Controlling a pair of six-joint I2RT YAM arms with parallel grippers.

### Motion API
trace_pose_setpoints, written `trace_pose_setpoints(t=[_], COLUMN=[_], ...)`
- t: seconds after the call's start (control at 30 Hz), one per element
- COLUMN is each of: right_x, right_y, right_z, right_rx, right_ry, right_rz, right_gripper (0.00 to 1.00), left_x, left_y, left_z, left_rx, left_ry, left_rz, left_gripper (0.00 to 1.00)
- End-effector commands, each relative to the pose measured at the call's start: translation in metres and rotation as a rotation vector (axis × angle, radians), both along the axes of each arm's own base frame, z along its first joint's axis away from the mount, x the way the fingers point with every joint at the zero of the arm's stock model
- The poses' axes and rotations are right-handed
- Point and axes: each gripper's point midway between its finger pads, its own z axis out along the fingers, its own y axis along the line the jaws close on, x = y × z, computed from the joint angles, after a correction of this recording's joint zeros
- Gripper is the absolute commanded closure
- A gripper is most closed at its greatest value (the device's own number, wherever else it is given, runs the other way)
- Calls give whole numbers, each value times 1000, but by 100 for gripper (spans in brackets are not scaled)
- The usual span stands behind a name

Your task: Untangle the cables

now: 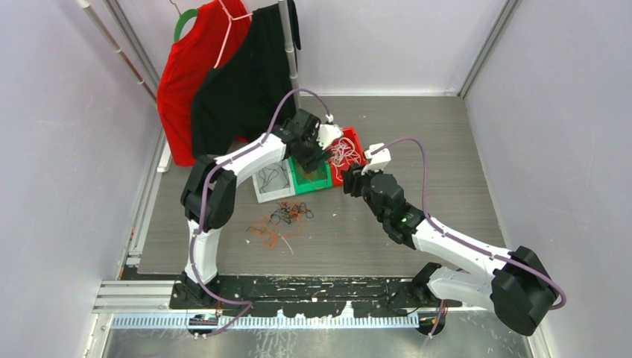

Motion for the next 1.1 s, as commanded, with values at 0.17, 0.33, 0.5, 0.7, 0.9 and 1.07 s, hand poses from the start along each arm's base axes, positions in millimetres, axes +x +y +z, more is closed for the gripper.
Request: trace_pose_setpoints(t=[0.17,0.33,0.5,0.7,0.9,1.07], right_x=[-6,-9,-13,-15,-15,-25], right_y=[12,15,24,40,47,58], right_z=[39,43,40,19,6,-1], right_rx=[26,8,20,41,54,69], right_ry=[-63,-57,-39,20,39,60], right_rz=[92,126,172,219,235,296], right_gripper=[45,44,44,44,48,52], left_x=[-22,-51,-106,-180,-198,-203], left_y=[5,30,70,115,131,134], left_z=[121,157,183,124,65,31], left_rx=[-149,-123,-148,-77,-107,-134], left_ry=[4,31,75,191,285,359], left_rz=[-58,-81,-148,-215,-168,-202], left_gripper=[0,0,0,7,24,37])
